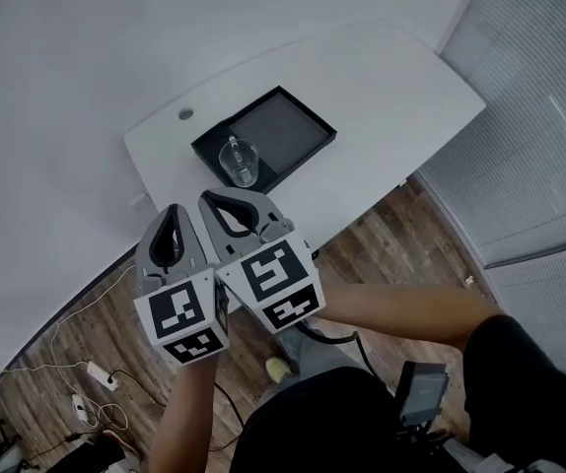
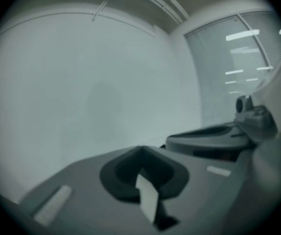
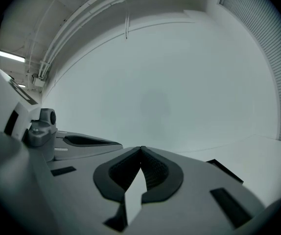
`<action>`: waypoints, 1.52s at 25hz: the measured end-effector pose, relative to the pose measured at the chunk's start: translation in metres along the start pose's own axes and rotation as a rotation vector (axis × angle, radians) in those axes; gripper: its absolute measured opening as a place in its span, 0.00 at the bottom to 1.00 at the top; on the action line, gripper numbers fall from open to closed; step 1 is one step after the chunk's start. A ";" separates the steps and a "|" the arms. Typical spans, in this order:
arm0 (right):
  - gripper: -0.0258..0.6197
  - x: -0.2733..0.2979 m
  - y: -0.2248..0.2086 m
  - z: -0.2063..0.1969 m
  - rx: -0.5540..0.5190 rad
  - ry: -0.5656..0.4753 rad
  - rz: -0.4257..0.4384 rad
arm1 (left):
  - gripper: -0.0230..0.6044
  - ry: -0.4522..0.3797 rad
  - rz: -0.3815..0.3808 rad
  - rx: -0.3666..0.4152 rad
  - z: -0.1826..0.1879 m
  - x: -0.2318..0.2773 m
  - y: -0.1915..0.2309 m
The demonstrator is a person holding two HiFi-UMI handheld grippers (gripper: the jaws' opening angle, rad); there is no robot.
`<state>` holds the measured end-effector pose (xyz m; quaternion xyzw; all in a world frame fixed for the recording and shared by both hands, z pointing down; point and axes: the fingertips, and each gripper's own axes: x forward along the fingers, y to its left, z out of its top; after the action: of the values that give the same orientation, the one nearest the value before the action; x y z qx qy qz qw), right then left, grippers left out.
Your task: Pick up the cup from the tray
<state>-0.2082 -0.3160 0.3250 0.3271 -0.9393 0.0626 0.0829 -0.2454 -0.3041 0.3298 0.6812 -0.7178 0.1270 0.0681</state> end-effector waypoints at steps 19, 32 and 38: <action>0.05 0.026 -0.065 0.003 0.022 0.003 0.042 | 0.04 0.031 0.007 0.008 0.014 0.069 -0.027; 0.05 0.038 -0.080 0.006 0.018 0.003 0.026 | 0.04 0.036 -0.029 0.020 0.019 0.089 -0.030; 0.05 0.047 -0.084 0.000 0.012 0.016 0.028 | 0.04 0.041 -0.049 0.029 0.015 0.099 -0.031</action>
<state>-0.1916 -0.4096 0.3396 0.3141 -0.9426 0.0720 0.0877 -0.2202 -0.4049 0.3453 0.6968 -0.6974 0.1497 0.0760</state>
